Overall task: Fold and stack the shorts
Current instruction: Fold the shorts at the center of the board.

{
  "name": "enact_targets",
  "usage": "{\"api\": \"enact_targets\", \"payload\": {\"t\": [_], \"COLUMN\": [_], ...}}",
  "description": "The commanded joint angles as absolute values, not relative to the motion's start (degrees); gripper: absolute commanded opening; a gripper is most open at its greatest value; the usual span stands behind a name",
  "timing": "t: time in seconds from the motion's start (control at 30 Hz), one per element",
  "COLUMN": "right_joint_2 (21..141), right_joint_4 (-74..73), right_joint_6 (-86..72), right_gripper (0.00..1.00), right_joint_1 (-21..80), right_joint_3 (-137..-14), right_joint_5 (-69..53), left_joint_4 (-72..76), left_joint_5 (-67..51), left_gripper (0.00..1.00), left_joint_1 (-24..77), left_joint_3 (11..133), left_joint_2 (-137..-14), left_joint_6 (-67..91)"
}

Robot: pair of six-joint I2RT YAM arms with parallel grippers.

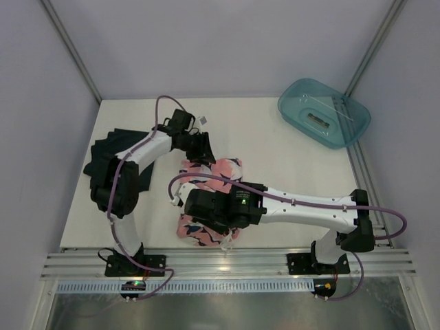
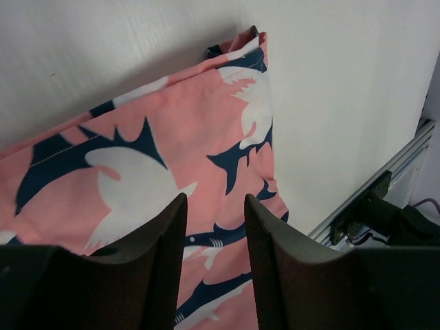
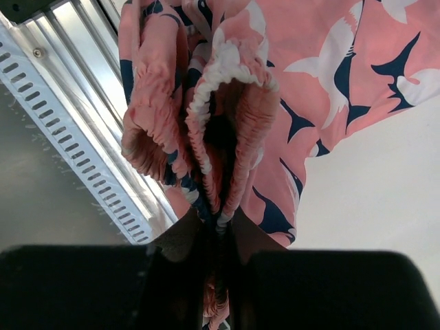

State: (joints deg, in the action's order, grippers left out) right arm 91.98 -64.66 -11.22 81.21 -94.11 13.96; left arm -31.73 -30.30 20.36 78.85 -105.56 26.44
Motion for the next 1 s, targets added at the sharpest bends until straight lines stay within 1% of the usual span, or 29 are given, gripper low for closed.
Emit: {"api": "enact_targets", "payload": {"t": [0.0, 0.1, 0.3, 0.43, 0.63, 0.97], "right_joint_2": [88.69, 87.72, 89.47, 89.38, 90.61, 94.13], "right_joint_4": [-62.05, -61.00, -61.44, -59.68, -57.13, -53.70], "right_joint_6": [-12.66, -10.12, -4.14, 1.39, 6.15, 11.77], "right_gripper": [0.04, 0.04, 0.04, 0.04, 0.04, 0.04], "right_joint_1": [81.39, 80.42, 75.94, 72.52, 65.22, 57.66], "right_joint_3": [-93.87, -94.91, -98.52, -99.49, -99.32, -98.09], "right_joint_5": [17.13, 16.53, 16.52, 16.00, 11.79, 7.83], "left_joint_4": [-30.50, -30.85, -29.63, -28.22, -26.02, -27.33], "left_joint_5": [-29.10, -25.94, -23.82, -23.47, -23.38, -23.47], "left_gripper": [0.40, 0.40, 0.40, 0.40, 0.40, 0.40], "left_joint_1": [22.58, 24.25, 26.28, 26.98, 27.95, 28.21], "left_joint_3": [80.42, 80.51, 80.69, 79.11, 77.08, 79.10], "left_joint_2": [-110.20, -114.69, -120.14, -120.15, -118.74, -115.93], "left_joint_6": [23.82, 23.82, 24.78, 25.40, 25.66, 25.40]}}
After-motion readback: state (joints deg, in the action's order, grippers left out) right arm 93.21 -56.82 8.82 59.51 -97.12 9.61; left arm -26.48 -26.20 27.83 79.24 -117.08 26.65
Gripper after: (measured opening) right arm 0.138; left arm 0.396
